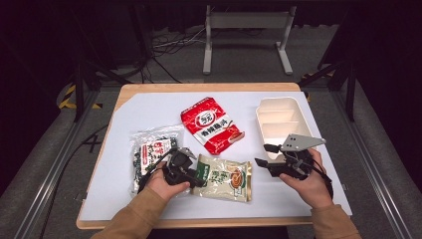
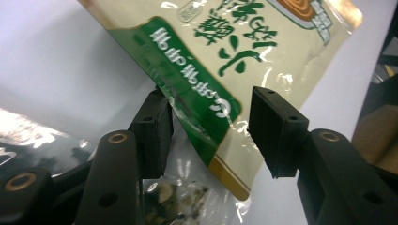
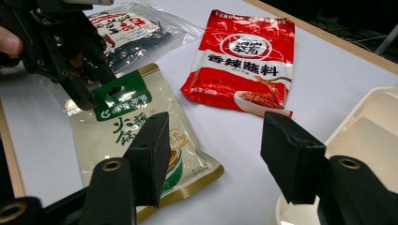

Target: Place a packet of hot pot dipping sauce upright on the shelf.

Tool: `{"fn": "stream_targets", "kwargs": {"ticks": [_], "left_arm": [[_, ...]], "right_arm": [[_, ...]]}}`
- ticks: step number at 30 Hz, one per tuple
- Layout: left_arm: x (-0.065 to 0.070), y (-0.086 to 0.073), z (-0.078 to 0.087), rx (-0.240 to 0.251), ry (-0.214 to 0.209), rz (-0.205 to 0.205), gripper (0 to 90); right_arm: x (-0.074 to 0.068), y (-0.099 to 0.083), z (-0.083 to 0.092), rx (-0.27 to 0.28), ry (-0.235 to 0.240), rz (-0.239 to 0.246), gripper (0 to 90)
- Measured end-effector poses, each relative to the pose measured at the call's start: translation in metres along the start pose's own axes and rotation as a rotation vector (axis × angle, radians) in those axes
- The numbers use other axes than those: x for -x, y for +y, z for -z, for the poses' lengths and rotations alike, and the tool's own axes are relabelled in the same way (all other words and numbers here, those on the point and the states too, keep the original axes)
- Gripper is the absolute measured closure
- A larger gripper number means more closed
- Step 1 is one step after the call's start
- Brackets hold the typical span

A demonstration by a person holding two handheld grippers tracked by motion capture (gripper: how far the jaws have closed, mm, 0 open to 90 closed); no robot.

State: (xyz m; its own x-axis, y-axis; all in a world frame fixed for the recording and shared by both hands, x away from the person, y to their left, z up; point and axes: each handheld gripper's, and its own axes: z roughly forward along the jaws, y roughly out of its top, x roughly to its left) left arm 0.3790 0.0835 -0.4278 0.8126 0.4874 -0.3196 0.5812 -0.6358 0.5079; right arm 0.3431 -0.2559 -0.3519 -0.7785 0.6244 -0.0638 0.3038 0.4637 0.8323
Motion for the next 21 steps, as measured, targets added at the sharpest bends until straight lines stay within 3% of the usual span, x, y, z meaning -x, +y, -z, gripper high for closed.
{"fn": "stream_targets", "kwargs": {"ticks": [8, 10, 13, 21], "left_arm": [[0.0036, 0.0007, -0.0051, -0.029, -0.001, -0.013, 55.0], [0.0041, 0.0006, -0.0052, -0.029, 0.010, -0.015, 58.2], [0.0036, 0.0004, -0.0055, -0.038, 0.008, -0.017, 70.1], [0.0034, 0.0003, -0.0075, -0.031, 0.003, -0.007, 76.1]], "right_arm": [[-0.0014, -0.0002, -0.0016, -0.008, 0.010, -0.001, 43.9], [-0.0018, -0.0001, -0.0020, -0.011, 0.011, -0.001, 44.3], [-0.0021, -0.0002, -0.0023, -0.014, 0.013, -0.003, 47.2], [-0.0033, -0.0003, -0.0038, -0.015, 0.030, 0.008, 52.7]]}}
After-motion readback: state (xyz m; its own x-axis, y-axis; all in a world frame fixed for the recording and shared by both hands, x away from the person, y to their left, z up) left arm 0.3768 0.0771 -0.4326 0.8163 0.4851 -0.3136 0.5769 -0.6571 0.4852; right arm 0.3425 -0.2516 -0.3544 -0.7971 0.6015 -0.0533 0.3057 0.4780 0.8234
